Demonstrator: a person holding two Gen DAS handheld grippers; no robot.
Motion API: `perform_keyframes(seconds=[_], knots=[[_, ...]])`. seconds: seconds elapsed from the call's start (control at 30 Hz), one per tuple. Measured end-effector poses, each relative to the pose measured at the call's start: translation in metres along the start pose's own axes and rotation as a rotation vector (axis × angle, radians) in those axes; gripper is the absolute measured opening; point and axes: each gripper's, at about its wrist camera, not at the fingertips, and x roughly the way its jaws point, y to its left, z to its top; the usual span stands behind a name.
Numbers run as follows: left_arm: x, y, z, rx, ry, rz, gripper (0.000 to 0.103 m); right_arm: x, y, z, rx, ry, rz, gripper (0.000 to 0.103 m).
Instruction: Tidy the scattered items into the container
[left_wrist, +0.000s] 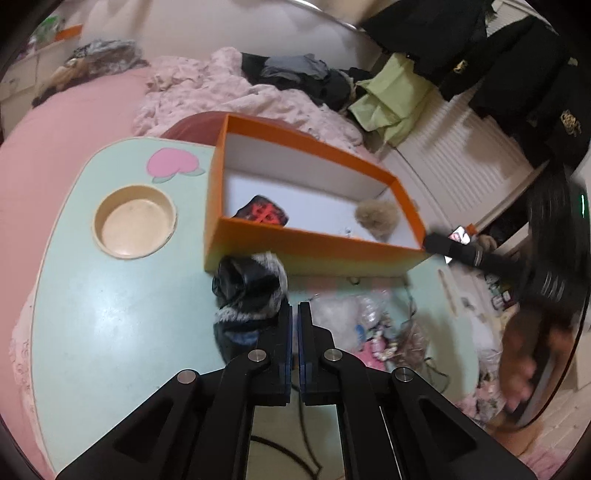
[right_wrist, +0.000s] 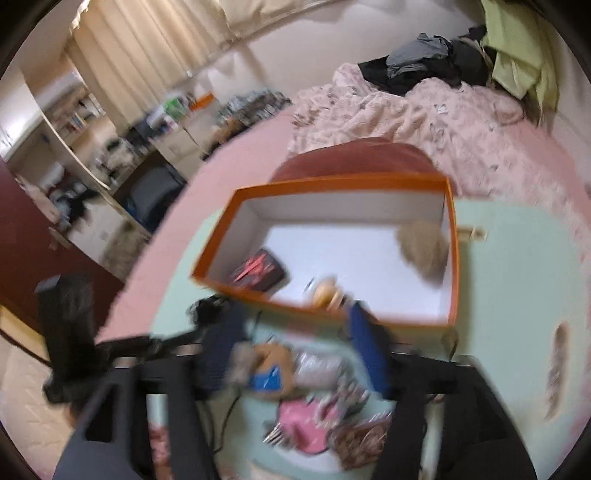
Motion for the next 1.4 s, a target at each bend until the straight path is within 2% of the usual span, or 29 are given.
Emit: perform_keyframes(seconds=[0.03,0.07,0.13,0.17,0.23,0.33,0.5,0.53,0.57,0.7,0.8,0.97,1.1,1.2,1.27,1.4], knots=[[0.001,0.000,-0.002,0.004,-0.004,-0.001,0.018,0.007,0.000,0.009,0.007,0.024,-0.021,0.066],[0.001,-0.001,-0.004,0.005,-0.006,-0.006,0.034,0.014,-0.003,0.016,0.021,0.052,-0.017,0.066],[0.000,-0.001,-0.006,-0.007,-0.023,-0.043,0.053,0.034,-0.010,0.029,0.053,0.142,-0.009,0.066],[-0.003,-0.002,-0.007,-0.012,-0.048,-0.061,0.055,0.047,-0.011,0.034,0.046,0.205,-0.039,0.066],[-0.010,-0.004,-0.007,0.002,-0.079,-0.067,0.056,0.064,-0.011,0.040,0.026,0.267,-0.073,0.066],[-0.018,-0.006,-0.006,0.017,-0.105,-0.074,0.059,0.082,-0.015,0.041,0.026,0.341,-0.068,0.065],[-0.019,-0.004,-0.007,0.009,-0.103,-0.076,0.060,0.104,-0.014,0.037,0.004,0.429,-0.053,0.046],[-0.019,-0.003,-0.006,0.008,-0.101,-0.074,0.060,0.108,-0.016,0.035,0.013,0.440,-0.040,0.039],[-0.019,-0.002,-0.006,0.004,-0.101,-0.075,0.060,0.111,-0.018,0.033,0.025,0.447,-0.027,0.039],[-0.021,0.001,-0.006,0.009,-0.104,-0.082,0.060,0.106,-0.022,0.032,0.057,0.417,0.013,0.039],[-0.022,0.001,-0.004,0.014,-0.103,-0.087,0.060,0.091,-0.028,0.036,0.091,0.347,0.081,0.039],[-0.022,0.003,-0.001,0.015,-0.097,-0.077,0.060,0.034,-0.023,0.040,0.056,0.180,0.098,0.039],[-0.020,0.006,0.000,0.009,-0.085,-0.071,0.060,-0.009,-0.017,0.026,0.037,0.101,0.168,0.039],[-0.019,0.008,0.001,0.010,-0.079,-0.065,0.060,-0.021,-0.013,0.008,0.022,0.109,0.206,0.039],[-0.020,0.007,0.001,0.013,-0.079,-0.064,0.060,-0.016,-0.006,-0.006,0.006,0.131,0.201,0.039],[-0.028,0.001,0.019,0.058,-0.090,-0.014,0.060,-0.002,-0.007,-0.048,-0.024,0.161,0.110,0.039]])
